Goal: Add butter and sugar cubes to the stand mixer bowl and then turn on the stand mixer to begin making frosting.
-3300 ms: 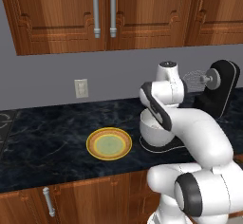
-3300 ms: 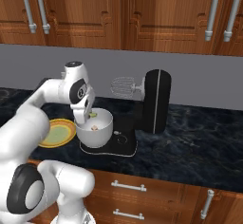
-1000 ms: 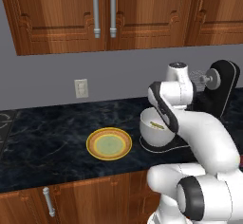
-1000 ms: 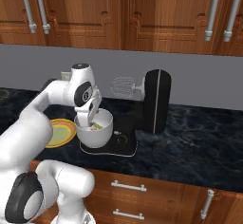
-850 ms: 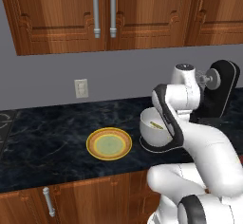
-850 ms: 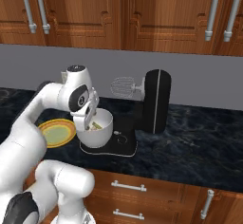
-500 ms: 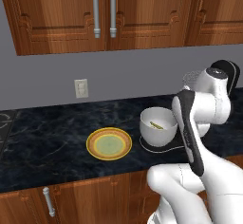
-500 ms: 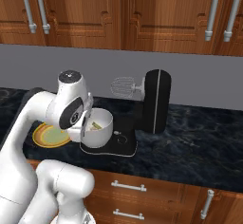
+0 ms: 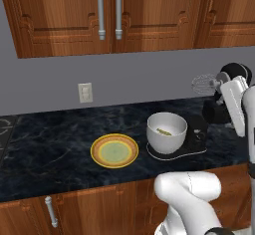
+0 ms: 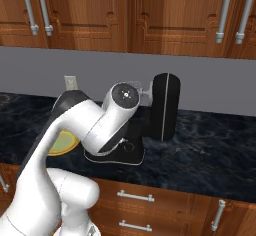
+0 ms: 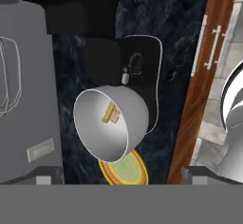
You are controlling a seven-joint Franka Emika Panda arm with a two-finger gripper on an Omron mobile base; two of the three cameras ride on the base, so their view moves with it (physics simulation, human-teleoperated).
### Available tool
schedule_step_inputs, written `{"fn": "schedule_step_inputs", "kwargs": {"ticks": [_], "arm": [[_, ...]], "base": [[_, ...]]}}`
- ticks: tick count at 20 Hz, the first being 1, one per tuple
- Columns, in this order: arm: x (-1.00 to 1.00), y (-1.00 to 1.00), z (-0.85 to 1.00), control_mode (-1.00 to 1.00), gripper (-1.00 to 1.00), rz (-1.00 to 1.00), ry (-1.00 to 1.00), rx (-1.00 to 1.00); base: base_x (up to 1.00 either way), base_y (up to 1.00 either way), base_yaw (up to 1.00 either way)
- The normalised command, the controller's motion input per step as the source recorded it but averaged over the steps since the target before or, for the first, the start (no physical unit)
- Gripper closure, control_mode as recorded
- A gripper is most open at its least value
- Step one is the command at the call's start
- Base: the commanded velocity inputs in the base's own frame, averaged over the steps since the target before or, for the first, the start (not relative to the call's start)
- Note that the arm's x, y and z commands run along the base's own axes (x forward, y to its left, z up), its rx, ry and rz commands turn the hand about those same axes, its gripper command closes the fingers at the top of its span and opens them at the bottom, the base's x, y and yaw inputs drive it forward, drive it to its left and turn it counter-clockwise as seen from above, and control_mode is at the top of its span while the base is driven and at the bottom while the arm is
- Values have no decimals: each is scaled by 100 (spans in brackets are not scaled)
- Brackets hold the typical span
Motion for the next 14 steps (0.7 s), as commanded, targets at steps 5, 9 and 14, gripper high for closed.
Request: {"fn": "schedule_step_inputs", "kwargs": {"ticks": [5, 9, 14], "arm": [[-1, -65, 29, -100, -100, 12, -19, 15], [-4, -63, 0, -100, -100, 8, -25, 8], [3, -67, 3, -100, -100, 8, -30, 5]], "base": [[0, 0, 0], [0, 0, 0], [0, 0, 0]]}}
